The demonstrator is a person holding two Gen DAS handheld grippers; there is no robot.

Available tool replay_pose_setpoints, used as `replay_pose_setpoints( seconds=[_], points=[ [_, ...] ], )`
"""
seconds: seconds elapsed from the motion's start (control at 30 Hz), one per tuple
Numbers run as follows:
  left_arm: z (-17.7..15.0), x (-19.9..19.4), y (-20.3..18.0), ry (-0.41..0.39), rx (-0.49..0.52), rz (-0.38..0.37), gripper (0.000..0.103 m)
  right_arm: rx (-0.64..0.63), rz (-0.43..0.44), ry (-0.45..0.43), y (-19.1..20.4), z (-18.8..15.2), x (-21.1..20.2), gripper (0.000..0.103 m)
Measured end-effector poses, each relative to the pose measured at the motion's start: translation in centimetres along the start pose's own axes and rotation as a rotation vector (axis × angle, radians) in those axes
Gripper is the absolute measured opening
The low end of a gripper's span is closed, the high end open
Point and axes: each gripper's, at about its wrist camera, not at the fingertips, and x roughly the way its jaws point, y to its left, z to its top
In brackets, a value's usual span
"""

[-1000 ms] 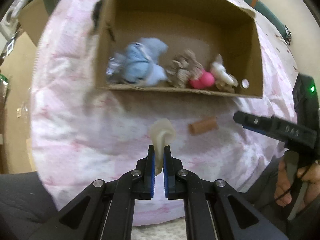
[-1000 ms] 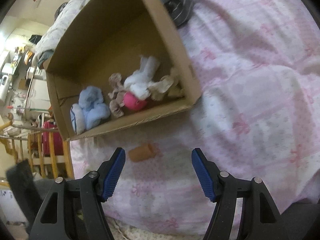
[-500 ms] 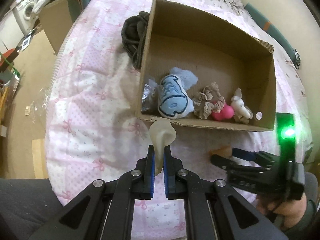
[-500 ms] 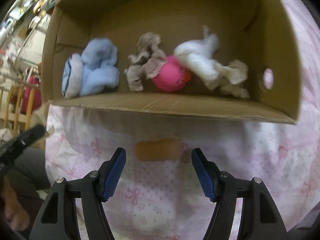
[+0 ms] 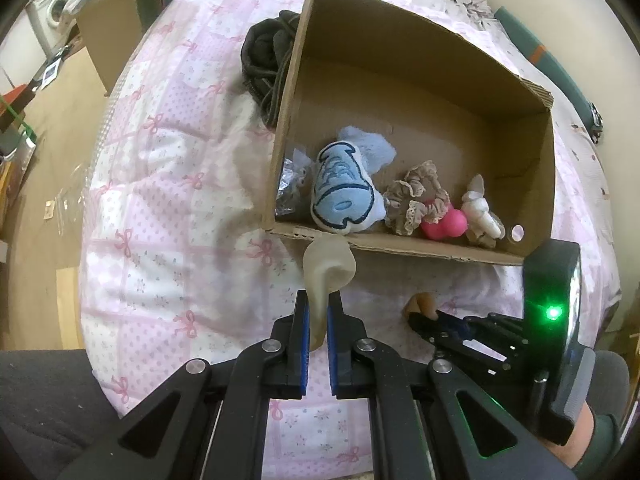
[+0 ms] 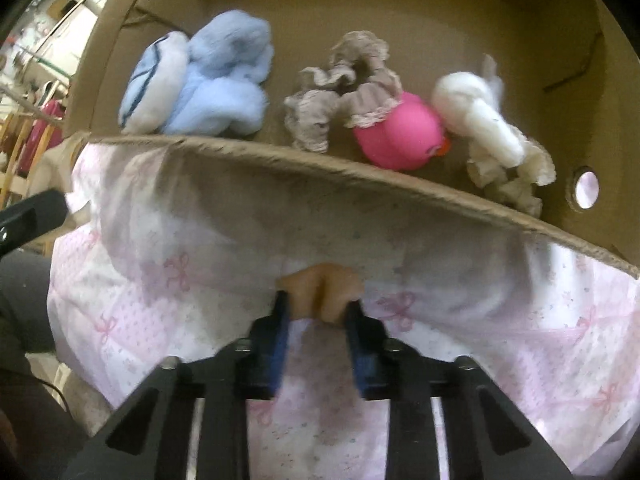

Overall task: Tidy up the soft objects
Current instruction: 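Carry the cream piece and tan tube over the box and lower them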

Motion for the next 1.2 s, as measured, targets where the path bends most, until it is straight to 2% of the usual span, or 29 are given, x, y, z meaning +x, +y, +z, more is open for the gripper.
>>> replay_pose_setpoints(
  seconds=[0.1,0.2,0.33,0.5,0.63,0.77,0.87,1.03,1.2],
  points=[
    [0.0,0.0,0.1,-0.004,0.001,0.012,0.007,-0.009,0.010,-0.012,0.9,-0.3,0.0,0.010],
    [0.0,0.2,0.2,-0.003,-0.001,0.027,0.007,0.011,0.058,-0.011,1.1,-0.3,-0.3,0.009],
    [0.0,0.2,0.4,-0.010,-0.001,0.044,0.007,0.040,0.102,-0.021,-0.4,0.3,-1.8,0.009],
    [-0.2,-0.1,0.2,-0.033,0.017,0.074,0.007,0.064,0.156,-0.073,-0.6,0.3,-4.3,0.009],
    [-0.2,-0.6,0.0,-0.056,0.025,0.080,0.007,0.110,0.261,-0.119,-1.5,0.0,-6.6,0.009],
    [0.3,-2.2,-0.7,-0.089,0.046,0.028,0.007,0.166,0.372,-0.176,-2.6,0.1,-8.5,0.009],
    [1.7,-3.9,-1.4,-0.147,0.064,0.026,0.007,0.181,0.424,-0.234,-3.6,0.3,-10.7,0.009],
    [5.2,-5.4,-2.3,-0.228,0.079,0.030,0.007,0.181,0.425,-0.368,-5.6,2.4,-15.0,0.009],
    [8.4,-4.8,-3.5,-0.273,0.107,0.051,0.007,0.193,0.369,-0.468,-8.0,4.7,-17.4,0.009]
  ],
)
